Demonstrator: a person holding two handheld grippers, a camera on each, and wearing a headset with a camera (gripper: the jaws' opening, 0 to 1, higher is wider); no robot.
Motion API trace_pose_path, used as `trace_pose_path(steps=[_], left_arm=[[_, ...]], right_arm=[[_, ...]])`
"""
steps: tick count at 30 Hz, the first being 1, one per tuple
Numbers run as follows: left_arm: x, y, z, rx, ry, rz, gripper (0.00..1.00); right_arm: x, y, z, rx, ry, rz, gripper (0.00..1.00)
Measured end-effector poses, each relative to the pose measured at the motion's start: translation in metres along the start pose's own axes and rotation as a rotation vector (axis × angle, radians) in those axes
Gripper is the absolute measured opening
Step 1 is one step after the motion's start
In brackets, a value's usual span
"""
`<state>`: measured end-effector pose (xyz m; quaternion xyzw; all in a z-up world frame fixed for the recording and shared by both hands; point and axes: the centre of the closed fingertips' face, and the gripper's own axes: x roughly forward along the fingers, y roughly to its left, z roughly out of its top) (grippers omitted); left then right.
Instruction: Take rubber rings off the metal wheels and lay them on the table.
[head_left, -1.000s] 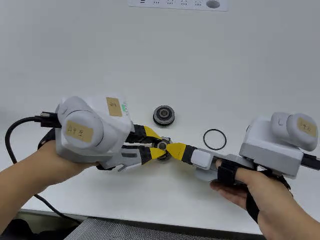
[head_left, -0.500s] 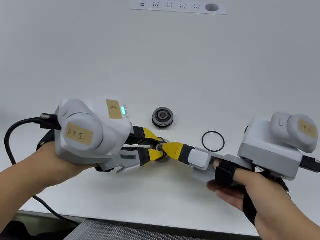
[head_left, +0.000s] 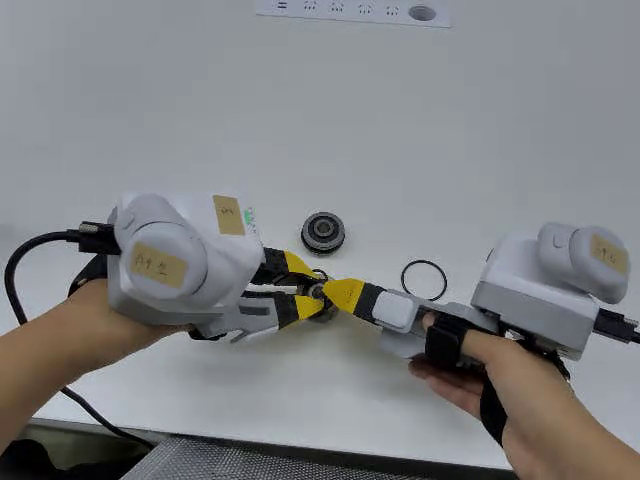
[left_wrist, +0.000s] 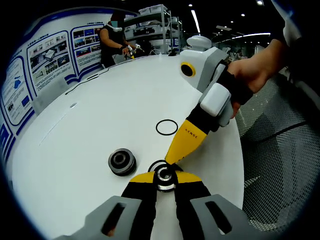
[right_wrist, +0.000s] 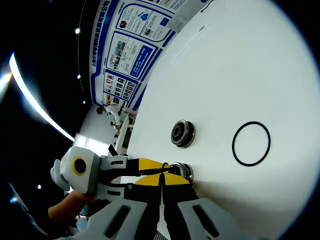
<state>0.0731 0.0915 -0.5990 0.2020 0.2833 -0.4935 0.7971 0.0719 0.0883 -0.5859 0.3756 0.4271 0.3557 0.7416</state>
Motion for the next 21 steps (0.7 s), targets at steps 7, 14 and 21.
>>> trace_pose_path(steps=[7, 14, 21], left_arm=[[-0.008, 0.0, 0.008, -0.031, -0.038, -0.004, 0.12], [-0.022, 0.004, 0.016, -0.066, -0.074, 0.021, 0.16], [-0.039, 0.013, 0.021, -0.095, -0.097, 0.067, 0.21]], right_arm=[[-0.001, 0.002, 0.002, 0.043, -0.01, 0.01, 0.02], [-0.002, 0.012, 0.006, 0.06, -0.021, 0.037, 0.02], [-0.008, 0.019, 0.023, 0.072, -0.066, 0.056, 0.02]])
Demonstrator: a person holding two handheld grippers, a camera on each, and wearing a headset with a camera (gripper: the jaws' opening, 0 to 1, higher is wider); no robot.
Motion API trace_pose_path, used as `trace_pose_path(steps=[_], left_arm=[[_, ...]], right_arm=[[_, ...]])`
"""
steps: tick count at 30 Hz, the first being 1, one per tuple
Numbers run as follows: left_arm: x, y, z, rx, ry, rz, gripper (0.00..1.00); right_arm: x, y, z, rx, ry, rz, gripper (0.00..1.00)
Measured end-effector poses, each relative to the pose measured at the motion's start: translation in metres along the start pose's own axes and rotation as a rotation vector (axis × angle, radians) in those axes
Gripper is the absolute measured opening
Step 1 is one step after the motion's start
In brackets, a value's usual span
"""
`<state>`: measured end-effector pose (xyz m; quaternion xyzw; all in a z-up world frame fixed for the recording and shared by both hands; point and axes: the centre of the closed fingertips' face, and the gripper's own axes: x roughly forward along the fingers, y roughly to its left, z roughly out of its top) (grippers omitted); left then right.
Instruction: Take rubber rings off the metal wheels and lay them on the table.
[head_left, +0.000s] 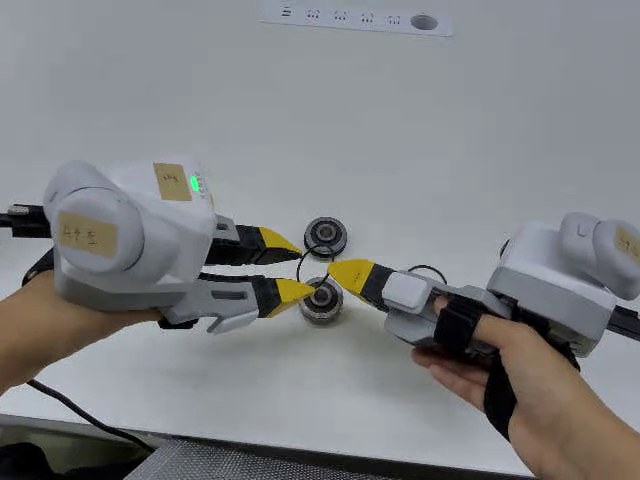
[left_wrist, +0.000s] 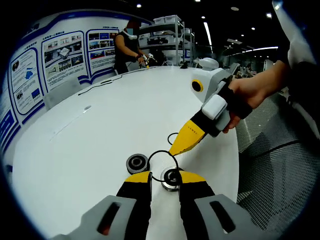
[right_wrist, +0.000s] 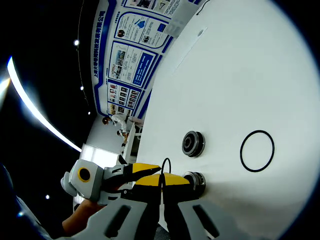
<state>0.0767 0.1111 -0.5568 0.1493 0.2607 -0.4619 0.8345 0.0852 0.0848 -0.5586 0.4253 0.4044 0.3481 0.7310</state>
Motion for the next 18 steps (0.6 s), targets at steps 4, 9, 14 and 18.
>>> trace_pose_path(steps=[4, 9, 14, 18], left_arm=[[-0.006, 0.006, 0.0, -0.009, -0.006, 0.026, 0.22], [-0.014, 0.013, 0.003, -0.026, -0.027, 0.053, 0.24], [-0.02, 0.015, 0.01, -0.038, -0.06, 0.073, 0.26], [-0.022, 0.016, 0.01, -0.038, -0.066, 0.087, 0.29]], right_arm=[[-0.008, -0.003, 0.012, 0.004, -0.039, -0.011, 0.02], [-0.024, -0.017, 0.03, 0.007, -0.099, -0.056, 0.02], [-0.043, -0.044, 0.043, 0.022, -0.167, -0.144, 0.02], [-0.055, -0.061, 0.045, 0.038, -0.186, -0.19, 0.02]])
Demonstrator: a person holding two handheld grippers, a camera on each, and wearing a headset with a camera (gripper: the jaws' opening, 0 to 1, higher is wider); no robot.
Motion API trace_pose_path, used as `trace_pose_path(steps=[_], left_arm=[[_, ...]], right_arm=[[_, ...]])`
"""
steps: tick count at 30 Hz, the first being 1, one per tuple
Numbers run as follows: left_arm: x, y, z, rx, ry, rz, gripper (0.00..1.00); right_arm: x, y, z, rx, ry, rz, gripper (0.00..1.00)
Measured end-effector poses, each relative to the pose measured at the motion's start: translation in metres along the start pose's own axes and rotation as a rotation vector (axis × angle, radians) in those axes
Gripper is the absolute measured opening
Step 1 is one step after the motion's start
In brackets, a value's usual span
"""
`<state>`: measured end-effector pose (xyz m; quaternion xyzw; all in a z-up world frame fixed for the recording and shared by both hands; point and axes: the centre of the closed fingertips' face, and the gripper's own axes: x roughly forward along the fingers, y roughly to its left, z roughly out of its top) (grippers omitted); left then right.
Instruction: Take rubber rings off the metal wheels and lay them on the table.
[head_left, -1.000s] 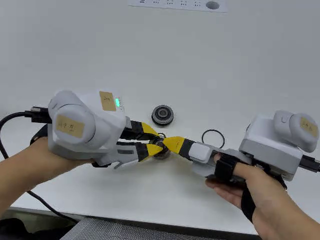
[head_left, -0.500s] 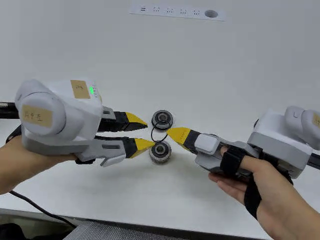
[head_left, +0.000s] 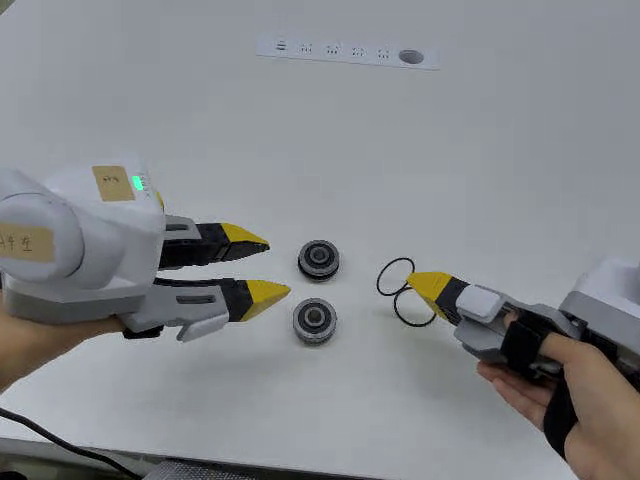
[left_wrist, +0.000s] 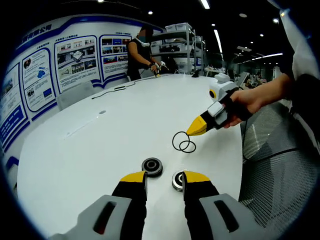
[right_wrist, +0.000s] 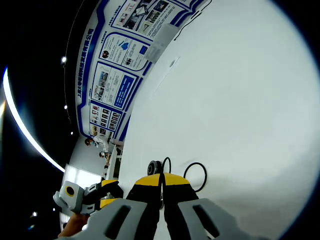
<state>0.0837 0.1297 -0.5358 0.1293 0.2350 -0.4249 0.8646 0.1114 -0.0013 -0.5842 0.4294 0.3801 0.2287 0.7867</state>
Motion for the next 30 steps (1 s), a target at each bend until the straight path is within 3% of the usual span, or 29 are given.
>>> trace_pose_path(steps=[2, 9, 14, 17, 24, 30], left_arm=[[-0.001, 0.001, 0.001, -0.006, -0.007, 0.009, 0.3], [-0.005, 0.001, 0.002, -0.015, -0.021, 0.021, 0.3], [-0.007, 0.001, 0.003, -0.016, -0.026, 0.029, 0.29], [-0.008, 0.002, 0.003, -0.015, -0.026, 0.032, 0.29], [-0.01, 0.003, 0.003, -0.013, -0.028, 0.037, 0.3], [-0.006, 0.011, 0.008, -0.011, -0.034, 0.03, 0.3]], right_arm=[[-0.002, -0.011, -0.001, 0.016, 0.003, -0.037, 0.02], [-0.006, -0.028, -0.003, 0.021, 0.002, -0.092, 0.02], [-0.006, -0.036, -0.002, -0.061, -0.004, -0.149, 0.05], [-0.007, -0.038, -0.001, -0.06, -0.008, -0.166, 0.09], [-0.013, -0.039, 0.003, -0.075, -0.028, -0.179, 0.11], [-0.014, -0.03, 0.009, -0.063, -0.06, -0.145, 0.14]])
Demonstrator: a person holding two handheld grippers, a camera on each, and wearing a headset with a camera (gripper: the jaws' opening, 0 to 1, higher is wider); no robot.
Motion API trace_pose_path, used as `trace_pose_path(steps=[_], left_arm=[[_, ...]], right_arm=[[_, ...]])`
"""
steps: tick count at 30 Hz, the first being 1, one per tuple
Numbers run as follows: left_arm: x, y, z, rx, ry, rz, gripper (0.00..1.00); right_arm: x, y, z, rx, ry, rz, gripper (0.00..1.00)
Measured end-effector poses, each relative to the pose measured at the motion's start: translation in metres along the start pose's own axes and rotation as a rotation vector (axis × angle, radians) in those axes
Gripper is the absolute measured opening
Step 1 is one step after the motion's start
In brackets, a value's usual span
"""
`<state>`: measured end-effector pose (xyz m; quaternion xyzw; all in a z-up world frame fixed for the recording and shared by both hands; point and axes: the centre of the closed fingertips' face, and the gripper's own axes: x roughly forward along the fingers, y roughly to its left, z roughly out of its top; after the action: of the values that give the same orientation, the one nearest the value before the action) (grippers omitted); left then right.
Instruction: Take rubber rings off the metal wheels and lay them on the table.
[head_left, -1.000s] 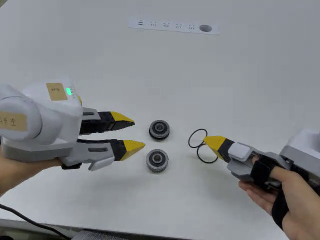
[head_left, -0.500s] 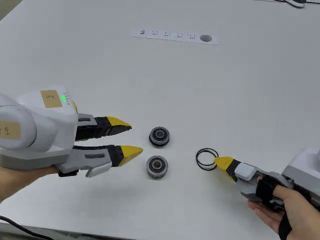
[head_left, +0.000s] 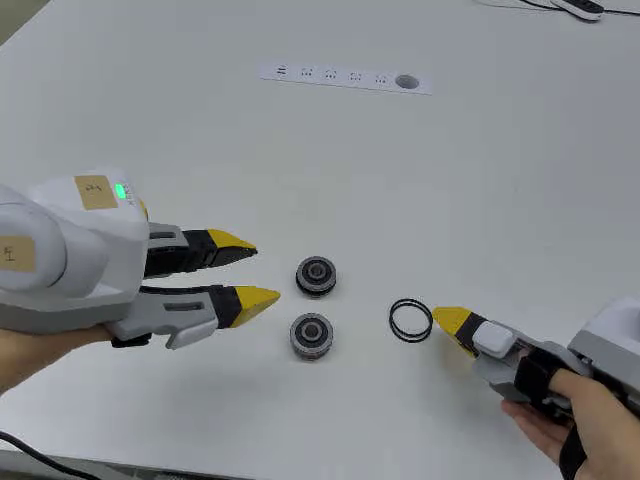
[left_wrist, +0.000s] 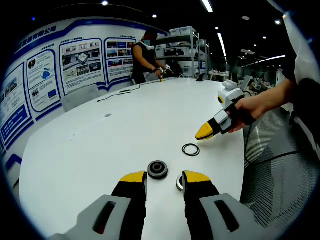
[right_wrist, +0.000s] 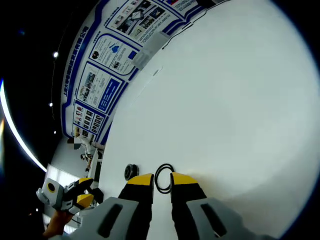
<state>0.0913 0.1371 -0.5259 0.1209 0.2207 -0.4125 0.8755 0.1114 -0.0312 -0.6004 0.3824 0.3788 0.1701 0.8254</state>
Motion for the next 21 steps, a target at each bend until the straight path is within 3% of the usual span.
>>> trace_pose_path(steps=[5, 10, 16, 21], left_arm=[[0.006, 0.016, 0.005, 0.006, 0.005, 0.006, 0.3], [0.01, 0.023, 0.016, 0.016, -0.009, 0.01, 0.29], [0.021, 0.017, 0.019, 0.039, -0.004, -0.009, 0.29], [0.033, 0.018, 0.012, 0.051, 0.02, -0.011, 0.29]], right_arm=[[0.002, 0.013, 0.003, 0.004, -0.001, 0.037, 0.16], [0.006, 0.025, 0.009, 0.01, -0.007, 0.071, 0.16], [0.011, 0.035, 0.012, 0.006, -0.004, 0.099, 0.16], [0.014, 0.035, 0.01, 0.009, 0.007, 0.103, 0.16]])
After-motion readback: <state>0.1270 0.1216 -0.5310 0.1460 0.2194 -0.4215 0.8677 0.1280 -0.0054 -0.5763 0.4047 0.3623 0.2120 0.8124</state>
